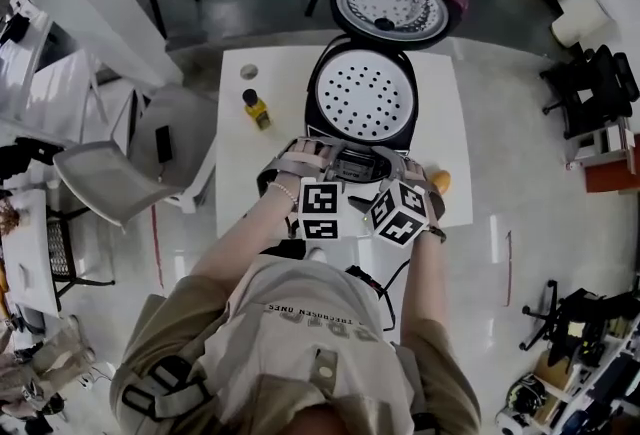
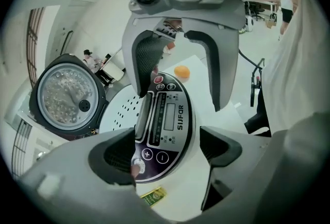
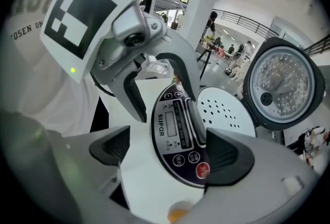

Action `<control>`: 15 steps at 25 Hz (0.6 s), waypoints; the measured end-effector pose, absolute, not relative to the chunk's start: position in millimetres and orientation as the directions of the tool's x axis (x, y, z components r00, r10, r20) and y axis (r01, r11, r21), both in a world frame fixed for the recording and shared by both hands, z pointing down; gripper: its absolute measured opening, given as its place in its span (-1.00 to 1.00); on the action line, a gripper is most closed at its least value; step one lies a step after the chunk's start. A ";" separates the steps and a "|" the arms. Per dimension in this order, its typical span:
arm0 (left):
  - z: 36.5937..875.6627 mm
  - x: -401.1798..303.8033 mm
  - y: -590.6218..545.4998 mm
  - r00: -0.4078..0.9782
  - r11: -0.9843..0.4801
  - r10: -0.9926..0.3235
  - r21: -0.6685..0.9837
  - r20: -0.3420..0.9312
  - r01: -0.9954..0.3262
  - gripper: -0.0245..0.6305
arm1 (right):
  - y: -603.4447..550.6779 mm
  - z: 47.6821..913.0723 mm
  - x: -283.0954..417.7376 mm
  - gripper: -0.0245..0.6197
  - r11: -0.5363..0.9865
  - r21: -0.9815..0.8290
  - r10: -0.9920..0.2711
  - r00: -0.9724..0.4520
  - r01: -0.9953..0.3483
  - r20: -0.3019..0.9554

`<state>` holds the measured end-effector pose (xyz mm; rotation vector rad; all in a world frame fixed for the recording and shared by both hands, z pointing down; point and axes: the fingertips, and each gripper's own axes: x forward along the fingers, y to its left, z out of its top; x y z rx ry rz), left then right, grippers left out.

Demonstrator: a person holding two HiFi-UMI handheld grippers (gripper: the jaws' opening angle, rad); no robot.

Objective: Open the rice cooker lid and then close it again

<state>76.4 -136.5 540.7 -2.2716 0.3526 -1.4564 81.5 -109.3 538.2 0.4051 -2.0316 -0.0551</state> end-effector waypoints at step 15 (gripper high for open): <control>477.4 37.4 -164.4 0.572 -0.818 -0.574 -0.444 0.586 -0.367 0.26 | -111.1 499.1 102.9 0.44 0.852 0.201 -0.466 -0.527 -0.483 0.711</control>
